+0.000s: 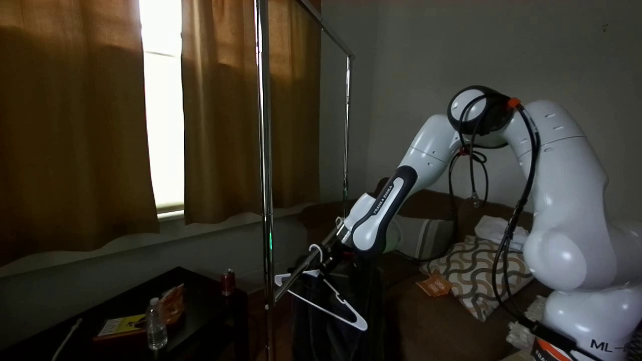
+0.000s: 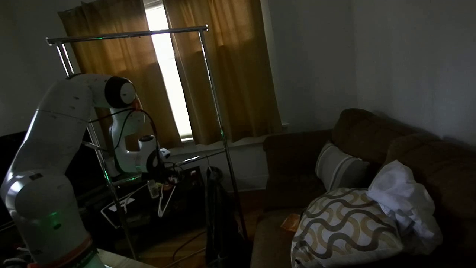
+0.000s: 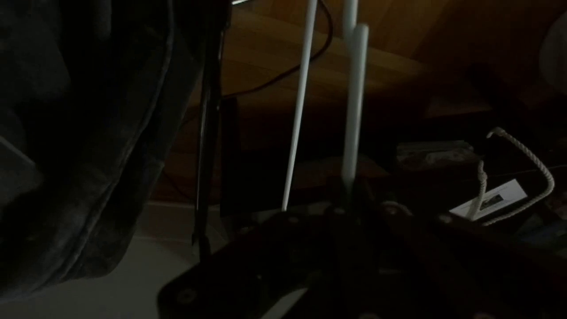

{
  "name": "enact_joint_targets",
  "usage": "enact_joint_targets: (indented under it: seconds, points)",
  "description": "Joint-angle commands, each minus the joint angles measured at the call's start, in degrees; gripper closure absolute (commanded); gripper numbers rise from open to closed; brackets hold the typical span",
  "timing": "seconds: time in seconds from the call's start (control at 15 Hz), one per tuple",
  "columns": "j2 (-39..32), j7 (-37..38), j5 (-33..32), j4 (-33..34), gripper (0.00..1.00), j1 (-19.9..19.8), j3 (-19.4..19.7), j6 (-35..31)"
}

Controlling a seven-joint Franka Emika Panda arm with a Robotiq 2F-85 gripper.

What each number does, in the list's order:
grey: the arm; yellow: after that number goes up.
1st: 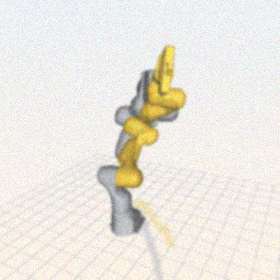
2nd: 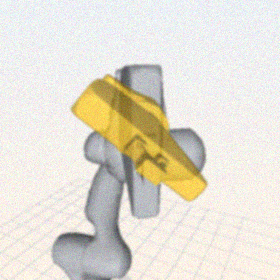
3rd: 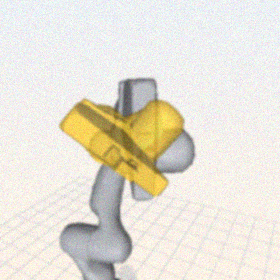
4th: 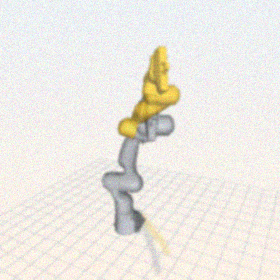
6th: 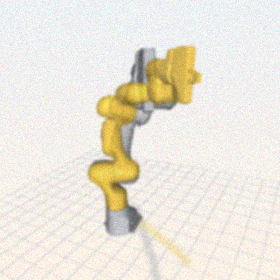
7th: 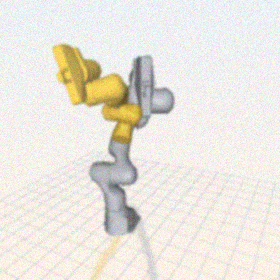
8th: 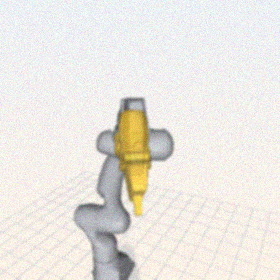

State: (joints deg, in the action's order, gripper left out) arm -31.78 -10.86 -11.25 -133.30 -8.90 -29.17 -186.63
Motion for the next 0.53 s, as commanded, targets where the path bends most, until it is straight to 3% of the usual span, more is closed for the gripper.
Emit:
enact_joint_targets:
  seconds: [0.0,0.27,0.47]
  points:
    - [9.86,1.3,1.19,-6.58,0.98,-6.29,-6.29,12.07]
    - [18.4,-1.37,5.81,-9.12,0.98,-13.84,-14.66,26.04]
    - [27.34,-6.11,12.74,-9.99,0.98,-19.48,-20.59,37.1]
